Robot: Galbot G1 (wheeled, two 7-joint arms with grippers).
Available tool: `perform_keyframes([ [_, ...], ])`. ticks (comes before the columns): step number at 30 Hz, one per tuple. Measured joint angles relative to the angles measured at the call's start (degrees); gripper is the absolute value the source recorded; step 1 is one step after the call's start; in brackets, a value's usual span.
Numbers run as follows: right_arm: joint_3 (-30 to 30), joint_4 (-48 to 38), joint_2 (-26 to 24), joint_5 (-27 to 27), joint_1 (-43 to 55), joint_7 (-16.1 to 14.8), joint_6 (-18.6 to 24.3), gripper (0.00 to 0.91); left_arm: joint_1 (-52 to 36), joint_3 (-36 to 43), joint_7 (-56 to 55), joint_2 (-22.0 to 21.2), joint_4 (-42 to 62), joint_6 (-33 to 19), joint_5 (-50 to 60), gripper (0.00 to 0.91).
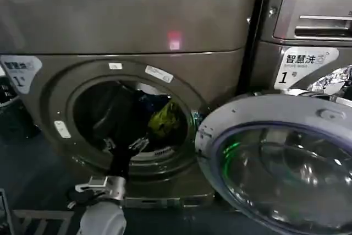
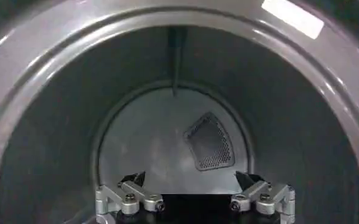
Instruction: Grasp the clothes from the dryer.
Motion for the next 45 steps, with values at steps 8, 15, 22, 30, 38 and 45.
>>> perform_keyframes([
  [8,-0.2,0.02,0.04,-0.07,0.32,-0.1,0.08,0.907,-0.17,-0.01,-0.05,-0.1,0.0,0.14,-0.02,0.907],
  [15,-0.03,-0.04,-0.07,-0.12,0.31,-0.11,0.11,0.907,-0.14,-0.05,-0.05,-0.21,0.05,0.17,0.01,0.907],
  [22,-0.03,0.33,-0.07,-0.3,0.32,-0.12,-0.19,0.907,-0.23,-0.14,-0.06,-0.23,0.11,0.17,0.01,0.907],
  [30,-0.06,0.64,0.02,-0.16,0.21,-0.61,-0.52,0.907,-0.6,-0.12,-0.05,-0.38,0.55,0.14,0.0,0.907],
  [38,0.18,1.21,0.19,0.36,-0.05,-0.96,-0.77,0.907,-1.36,-0.2,-0.05,-0.66,1.53,-0.06,-0.11,0.907],
  [45,0.2,1.49,0.18,-0.97,0.11,-1.9,-1.74,0.907,-3.89,0.03,0.34,-1.53,5.38,-0.15,-0.57,0.907],
])
